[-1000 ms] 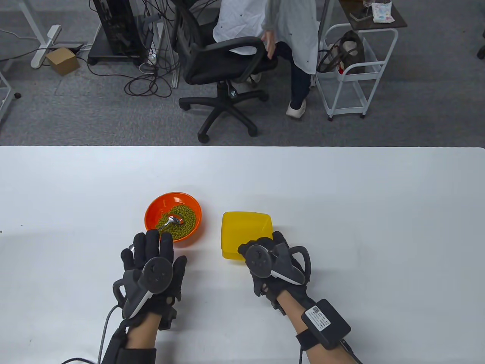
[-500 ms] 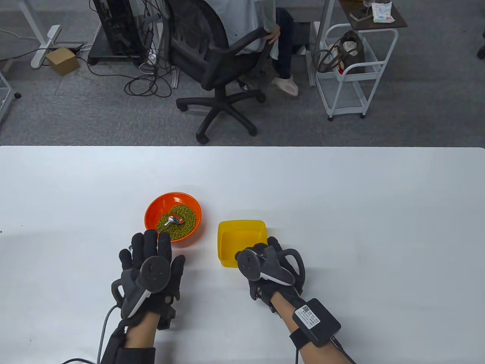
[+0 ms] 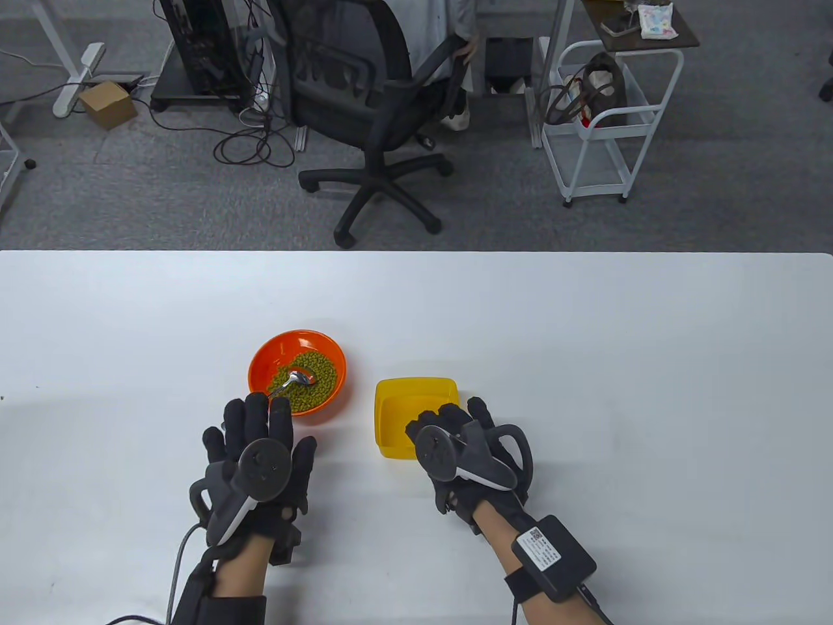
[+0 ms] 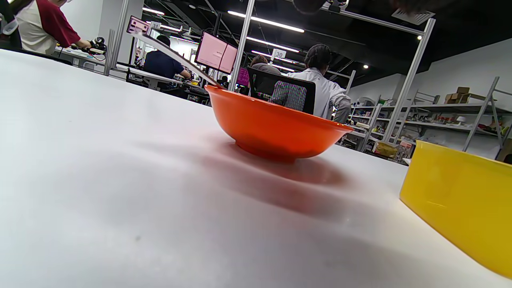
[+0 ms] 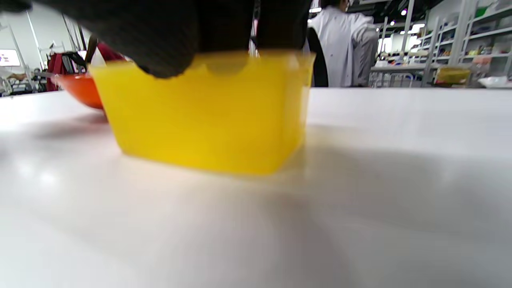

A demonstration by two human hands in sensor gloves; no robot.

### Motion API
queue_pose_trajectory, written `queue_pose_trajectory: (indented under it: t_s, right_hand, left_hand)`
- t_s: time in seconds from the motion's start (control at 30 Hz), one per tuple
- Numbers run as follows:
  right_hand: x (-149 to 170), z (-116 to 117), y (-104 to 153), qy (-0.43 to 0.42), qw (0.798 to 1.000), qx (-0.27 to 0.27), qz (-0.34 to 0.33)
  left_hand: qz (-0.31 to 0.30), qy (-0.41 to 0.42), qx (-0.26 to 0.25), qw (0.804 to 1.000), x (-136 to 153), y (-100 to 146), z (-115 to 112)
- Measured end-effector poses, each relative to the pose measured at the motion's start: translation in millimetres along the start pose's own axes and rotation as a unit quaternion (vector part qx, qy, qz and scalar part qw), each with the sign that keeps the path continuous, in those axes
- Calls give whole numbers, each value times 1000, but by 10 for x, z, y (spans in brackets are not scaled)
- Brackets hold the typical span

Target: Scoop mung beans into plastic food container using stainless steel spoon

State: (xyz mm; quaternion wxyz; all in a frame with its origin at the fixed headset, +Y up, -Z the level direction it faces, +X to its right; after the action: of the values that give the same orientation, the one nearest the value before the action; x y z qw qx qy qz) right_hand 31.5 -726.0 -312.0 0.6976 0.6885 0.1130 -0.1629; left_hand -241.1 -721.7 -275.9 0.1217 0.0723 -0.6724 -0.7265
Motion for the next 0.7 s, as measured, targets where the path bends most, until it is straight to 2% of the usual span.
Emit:
queue_pose_trajectory:
  t_s: [0.2,0.33,0.47,0.57,0.63,0.7]
  right_hand:
    - [421,-626,401,-34,993,100,54]
    - [911,-861,776,-92,977,146,128]
    - [1339,-892,1077,-127,959,172,186]
    - [1562,-764,1215,-123,951,177,222]
    - [1648,-633,1235,-119,951,161,238]
    - [1705,-509,1210,-109,956,119,247]
  left_hand:
    - [0,1,2,1000,6,9,1]
    - [-1,-2,4,1000,22,19,-8]
    - [1,-7,4,1000,44,23,-4]
    - [7,-8,2,1000,75,23,3]
    - [12,-9,4,1000,104,21,-6]
    - [18,-14,7,1000,137,10,-17]
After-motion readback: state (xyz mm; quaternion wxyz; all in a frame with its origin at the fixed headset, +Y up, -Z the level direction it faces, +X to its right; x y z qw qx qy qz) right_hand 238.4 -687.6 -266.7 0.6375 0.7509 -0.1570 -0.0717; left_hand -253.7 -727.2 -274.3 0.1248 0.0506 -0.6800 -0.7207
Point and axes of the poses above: the tracker on the back of each hand, its own x axis roughly to the little-finger side, its own y axis roughly from the fingertips to the wrist, z = x × y, the point moved 3 cm from there along -y, roughly from the wrist to the fingertips, and after that the axes turned 1 degree about -z, right-handed, at the moved point
